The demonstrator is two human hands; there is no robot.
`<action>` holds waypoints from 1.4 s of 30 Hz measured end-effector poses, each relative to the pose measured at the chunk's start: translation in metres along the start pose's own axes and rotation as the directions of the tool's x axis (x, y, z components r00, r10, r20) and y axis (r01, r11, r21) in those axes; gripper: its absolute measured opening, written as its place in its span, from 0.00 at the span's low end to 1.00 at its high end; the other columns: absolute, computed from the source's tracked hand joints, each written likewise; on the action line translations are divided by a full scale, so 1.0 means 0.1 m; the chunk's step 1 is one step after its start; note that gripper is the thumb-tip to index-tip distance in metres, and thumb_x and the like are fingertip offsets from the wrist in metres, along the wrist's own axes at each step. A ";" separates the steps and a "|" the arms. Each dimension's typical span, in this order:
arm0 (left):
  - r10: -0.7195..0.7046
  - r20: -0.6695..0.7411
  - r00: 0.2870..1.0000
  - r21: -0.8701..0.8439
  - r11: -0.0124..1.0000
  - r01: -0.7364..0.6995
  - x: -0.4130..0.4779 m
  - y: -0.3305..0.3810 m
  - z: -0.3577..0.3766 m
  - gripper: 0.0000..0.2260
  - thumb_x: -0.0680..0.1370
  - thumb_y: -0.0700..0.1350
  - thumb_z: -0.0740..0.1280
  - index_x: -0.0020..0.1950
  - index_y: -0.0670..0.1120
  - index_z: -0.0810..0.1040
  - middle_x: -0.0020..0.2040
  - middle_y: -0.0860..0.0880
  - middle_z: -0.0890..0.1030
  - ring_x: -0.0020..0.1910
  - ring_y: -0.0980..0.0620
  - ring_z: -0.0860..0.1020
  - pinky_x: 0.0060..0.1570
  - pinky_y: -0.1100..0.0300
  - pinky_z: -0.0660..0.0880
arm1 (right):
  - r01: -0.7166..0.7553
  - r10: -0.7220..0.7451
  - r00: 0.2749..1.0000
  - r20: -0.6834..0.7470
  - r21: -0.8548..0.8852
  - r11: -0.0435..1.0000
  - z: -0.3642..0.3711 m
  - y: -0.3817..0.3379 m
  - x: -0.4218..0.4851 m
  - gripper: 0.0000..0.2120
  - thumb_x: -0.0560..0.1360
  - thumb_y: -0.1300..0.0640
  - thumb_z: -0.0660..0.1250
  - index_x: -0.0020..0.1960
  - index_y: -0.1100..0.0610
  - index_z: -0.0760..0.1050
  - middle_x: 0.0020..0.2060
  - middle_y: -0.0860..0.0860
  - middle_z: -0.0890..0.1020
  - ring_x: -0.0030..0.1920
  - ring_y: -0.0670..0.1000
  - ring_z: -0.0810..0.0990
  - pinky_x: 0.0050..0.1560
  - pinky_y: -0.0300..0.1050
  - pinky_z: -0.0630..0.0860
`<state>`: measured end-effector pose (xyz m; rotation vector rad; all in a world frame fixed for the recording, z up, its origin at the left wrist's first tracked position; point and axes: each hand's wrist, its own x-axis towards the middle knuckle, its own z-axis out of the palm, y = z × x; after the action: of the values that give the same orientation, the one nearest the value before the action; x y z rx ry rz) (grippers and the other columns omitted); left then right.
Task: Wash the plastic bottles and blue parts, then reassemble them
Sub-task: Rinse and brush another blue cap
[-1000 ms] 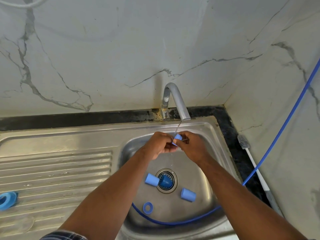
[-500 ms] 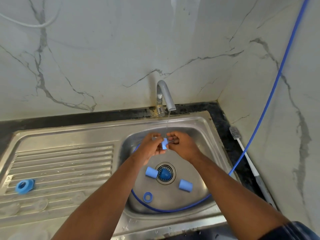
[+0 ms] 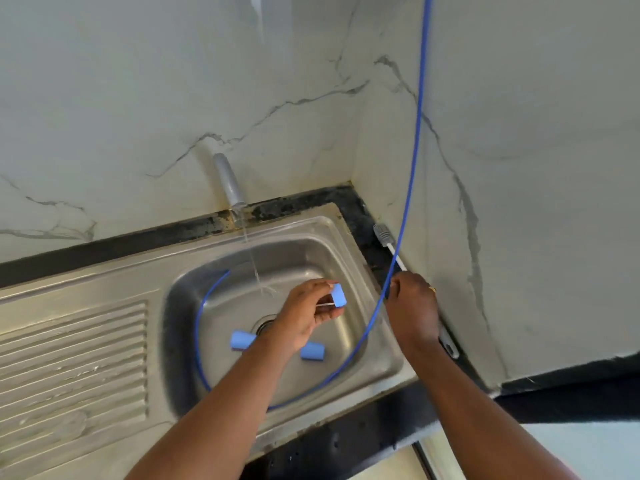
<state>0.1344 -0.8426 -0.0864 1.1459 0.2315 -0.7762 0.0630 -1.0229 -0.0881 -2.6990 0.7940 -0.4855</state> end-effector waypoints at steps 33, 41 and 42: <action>-0.228 -0.045 0.973 0.058 0.971 0.230 -0.05 -0.18 0.16 0.19 0.83 0.57 0.56 0.49 0.43 0.77 0.34 0.47 0.76 0.29 0.50 0.71 0.32 0.59 0.71 | -0.363 0.379 0.879 0.289 -0.108 0.925 -0.92 0.22 -1.23 0.10 0.83 0.44 0.55 0.52 0.49 0.67 0.34 0.47 0.77 0.30 0.48 0.76 0.30 0.47 0.74; -0.131 0.090 0.987 0.053 0.991 0.126 -0.20 -0.01 0.17 0.12 0.79 0.53 0.53 0.38 0.49 0.66 0.31 0.49 0.68 0.28 0.51 0.65 0.29 0.58 0.61 | -0.062 0.073 0.946 0.315 -0.044 0.997 -0.84 0.00 -1.78 0.24 0.77 0.30 0.43 0.53 0.46 0.66 0.30 0.49 0.77 0.34 0.54 0.80 0.35 0.54 0.77; -0.117 0.105 0.988 0.037 0.993 0.114 -0.24 0.06 0.13 0.12 0.79 0.53 0.53 0.38 0.49 0.66 0.31 0.49 0.67 0.27 0.51 0.64 0.29 0.58 0.60 | -0.017 0.023 0.947 0.322 -0.020 1.000 -0.80 -0.08 -1.78 0.24 0.77 0.29 0.43 0.52 0.46 0.65 0.30 0.49 0.77 0.33 0.54 0.79 0.35 0.55 0.77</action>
<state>0.1183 -0.8424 -0.0635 1.1241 0.1979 -0.9439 -0.1058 -0.9297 -0.0548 -2.6826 0.7324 -0.0267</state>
